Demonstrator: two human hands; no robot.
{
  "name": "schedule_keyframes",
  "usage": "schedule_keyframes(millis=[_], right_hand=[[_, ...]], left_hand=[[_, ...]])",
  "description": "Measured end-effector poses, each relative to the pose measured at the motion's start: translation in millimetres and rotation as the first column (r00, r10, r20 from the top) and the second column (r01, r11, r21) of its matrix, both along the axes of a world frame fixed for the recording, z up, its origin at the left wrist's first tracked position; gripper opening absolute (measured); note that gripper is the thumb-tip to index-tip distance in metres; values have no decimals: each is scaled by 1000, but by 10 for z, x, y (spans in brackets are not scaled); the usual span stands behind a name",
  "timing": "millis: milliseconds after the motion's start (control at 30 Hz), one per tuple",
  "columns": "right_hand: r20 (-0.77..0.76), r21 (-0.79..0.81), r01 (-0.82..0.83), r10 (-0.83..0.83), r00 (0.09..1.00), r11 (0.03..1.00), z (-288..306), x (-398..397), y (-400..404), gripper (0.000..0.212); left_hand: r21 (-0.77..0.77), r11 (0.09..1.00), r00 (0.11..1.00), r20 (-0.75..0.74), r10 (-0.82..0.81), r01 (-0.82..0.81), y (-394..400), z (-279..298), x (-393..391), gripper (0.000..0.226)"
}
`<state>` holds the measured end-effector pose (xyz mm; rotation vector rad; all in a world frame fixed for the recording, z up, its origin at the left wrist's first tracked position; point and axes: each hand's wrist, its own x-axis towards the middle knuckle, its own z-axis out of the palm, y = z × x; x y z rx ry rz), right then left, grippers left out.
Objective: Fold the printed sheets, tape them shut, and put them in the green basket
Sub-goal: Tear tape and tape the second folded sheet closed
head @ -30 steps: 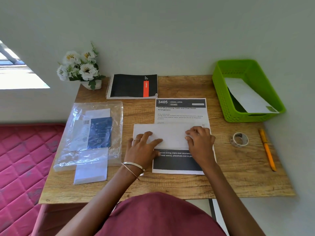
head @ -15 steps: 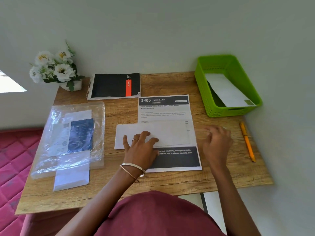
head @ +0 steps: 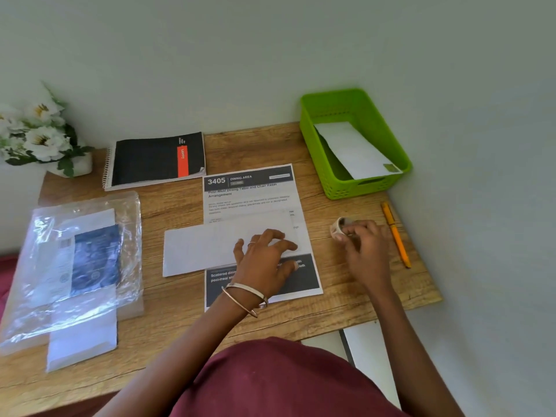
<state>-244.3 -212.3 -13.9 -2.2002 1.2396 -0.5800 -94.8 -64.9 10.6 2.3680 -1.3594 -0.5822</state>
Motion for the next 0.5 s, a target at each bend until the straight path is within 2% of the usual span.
schedule_keyframes(millis=[100, 200, 333, 500], right_hand=[[219, 111, -150, 123, 968, 982, 48, -7, 43, 12], [354, 251, -254, 156, 922, 934, 107, 35, 137, 13], [454, 323, -380, 210, 866, 866, 127, 127, 222, 12], [505, 354, -489, 277, 817, 798, 184, 235, 292, 14]], left_hand=[[-133, 990, 997, -68, 38, -47, -8, 6, -21, 30], [-285, 950, 985, -151, 86, -127, 17, 63, -17, 30], [-435, 870, 968, -193, 162, -233, 60, 150, -15, 28], [-509, 824, 969, -115, 219, -247, 102, 159, 3, 25]])
